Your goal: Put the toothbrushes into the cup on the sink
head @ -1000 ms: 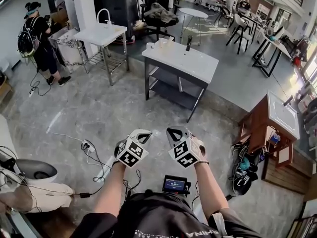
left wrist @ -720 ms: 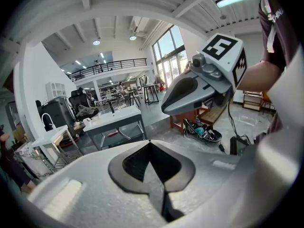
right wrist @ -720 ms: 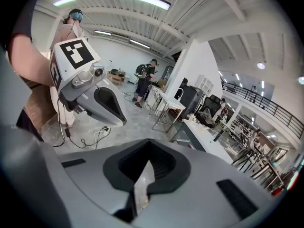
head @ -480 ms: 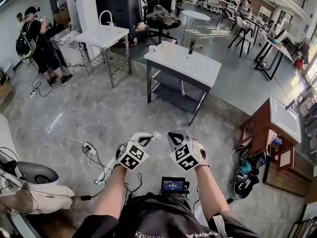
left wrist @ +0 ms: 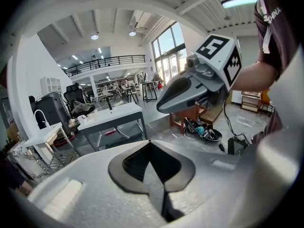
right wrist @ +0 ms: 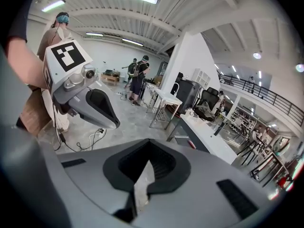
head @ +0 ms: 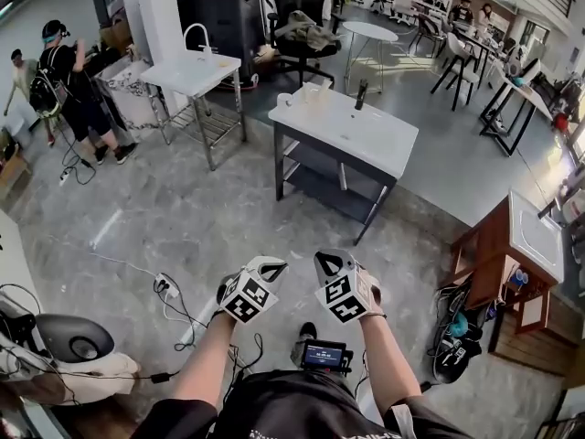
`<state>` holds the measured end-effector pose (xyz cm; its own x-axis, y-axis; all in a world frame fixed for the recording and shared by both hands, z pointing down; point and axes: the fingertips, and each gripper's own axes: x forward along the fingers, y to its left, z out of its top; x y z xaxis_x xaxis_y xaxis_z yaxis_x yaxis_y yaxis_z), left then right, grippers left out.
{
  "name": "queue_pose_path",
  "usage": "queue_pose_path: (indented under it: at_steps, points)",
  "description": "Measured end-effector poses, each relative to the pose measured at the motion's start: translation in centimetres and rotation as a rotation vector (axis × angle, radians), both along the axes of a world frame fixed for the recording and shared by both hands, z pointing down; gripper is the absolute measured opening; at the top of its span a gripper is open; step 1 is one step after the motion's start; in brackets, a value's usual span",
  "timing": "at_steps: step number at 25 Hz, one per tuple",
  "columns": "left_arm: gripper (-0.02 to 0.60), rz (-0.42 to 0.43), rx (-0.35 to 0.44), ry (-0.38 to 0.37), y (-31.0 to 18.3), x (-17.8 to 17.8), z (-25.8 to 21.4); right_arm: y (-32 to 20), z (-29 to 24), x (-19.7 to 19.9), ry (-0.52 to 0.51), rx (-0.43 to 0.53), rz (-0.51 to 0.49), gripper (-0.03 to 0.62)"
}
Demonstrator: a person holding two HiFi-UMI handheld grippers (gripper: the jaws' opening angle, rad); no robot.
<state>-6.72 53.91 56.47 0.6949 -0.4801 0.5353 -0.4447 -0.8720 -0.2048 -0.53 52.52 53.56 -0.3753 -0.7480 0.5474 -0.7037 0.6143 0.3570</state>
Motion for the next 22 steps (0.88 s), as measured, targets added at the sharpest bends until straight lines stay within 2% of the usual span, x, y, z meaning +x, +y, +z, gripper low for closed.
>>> queue_pose_path:
  at_steps: [13,22]
  points:
    - [0.005,-0.033,0.019,-0.007,-14.2,6.4,-1.3,-13.7,-0.8,6.2,-0.022,-0.002,-0.02,0.009]
    - [0.005,-0.061,0.003,-0.006,-20.0,8.7,-0.7,-19.6,-0.1,8.6,-0.038,-0.017,-0.03,0.009]
